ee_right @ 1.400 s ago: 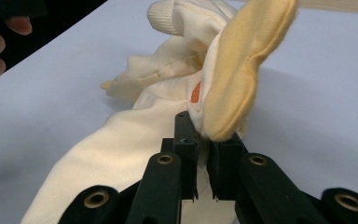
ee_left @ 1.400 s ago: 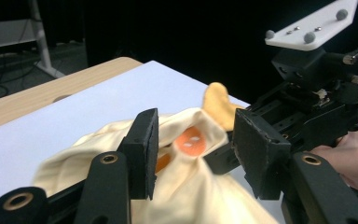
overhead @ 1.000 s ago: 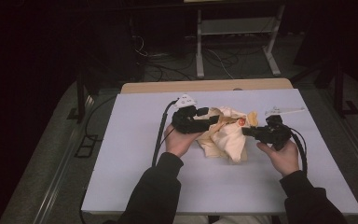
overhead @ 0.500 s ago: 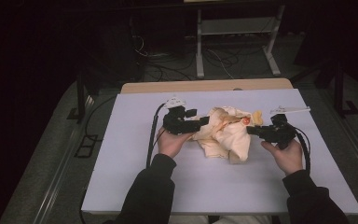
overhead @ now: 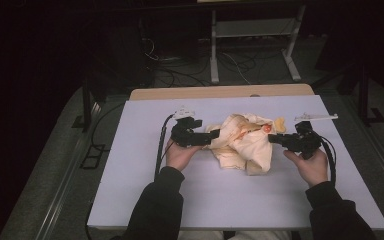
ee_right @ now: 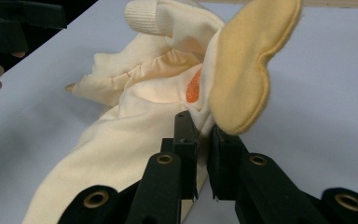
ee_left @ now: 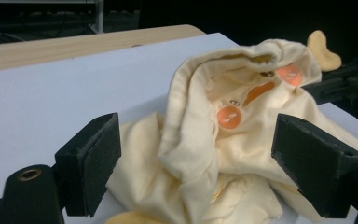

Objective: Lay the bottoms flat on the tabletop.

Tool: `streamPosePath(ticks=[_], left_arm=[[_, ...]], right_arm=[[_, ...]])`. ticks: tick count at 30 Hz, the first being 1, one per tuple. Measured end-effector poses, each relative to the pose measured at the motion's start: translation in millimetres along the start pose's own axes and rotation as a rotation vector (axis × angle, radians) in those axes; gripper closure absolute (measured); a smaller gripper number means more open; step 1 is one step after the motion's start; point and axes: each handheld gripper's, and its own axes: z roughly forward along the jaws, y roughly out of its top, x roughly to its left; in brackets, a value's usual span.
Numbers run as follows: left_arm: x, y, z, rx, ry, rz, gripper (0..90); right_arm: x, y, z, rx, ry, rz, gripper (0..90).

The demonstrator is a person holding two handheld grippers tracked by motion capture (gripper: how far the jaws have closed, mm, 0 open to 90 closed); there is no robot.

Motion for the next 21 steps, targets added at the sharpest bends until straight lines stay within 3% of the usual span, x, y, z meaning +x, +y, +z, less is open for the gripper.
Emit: streamPosePath(ticks=[8, 21], left_arm=[[7.9, -14.0, 6.0, 0.027, -0.009, -0.031, 14.0], [6.7, -26.3, 17.5, 0.055, -0.026, -0.032, 13.6]], right_arm=[[-2.7, -0.5, -0.1, 0.001, -0.005, 0.007, 81.4], [-5.0, -1.2, 0.2, 0.006, -0.005, 0.015, 81.4]])
